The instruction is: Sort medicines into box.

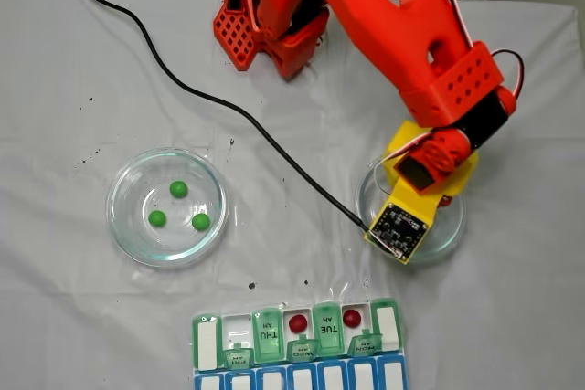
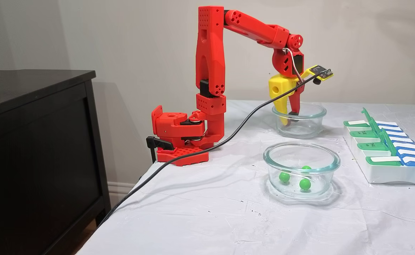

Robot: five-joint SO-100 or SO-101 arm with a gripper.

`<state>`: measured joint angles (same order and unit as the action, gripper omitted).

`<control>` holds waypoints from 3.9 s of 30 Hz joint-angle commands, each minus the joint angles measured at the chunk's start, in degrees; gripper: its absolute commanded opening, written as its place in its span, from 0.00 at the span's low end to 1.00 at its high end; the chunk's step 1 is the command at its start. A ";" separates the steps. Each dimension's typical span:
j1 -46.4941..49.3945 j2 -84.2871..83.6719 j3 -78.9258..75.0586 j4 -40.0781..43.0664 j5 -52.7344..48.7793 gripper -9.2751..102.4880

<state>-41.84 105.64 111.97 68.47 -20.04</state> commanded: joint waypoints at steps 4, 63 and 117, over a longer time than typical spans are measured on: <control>-2.90 -1.14 -2.11 2.29 1.05 0.24; -2.90 -1.67 1.93 -7.47 5.27 0.28; -11.25 -8.35 -11.87 8.53 10.63 0.19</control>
<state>-49.66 96.33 102.13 75.50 -9.67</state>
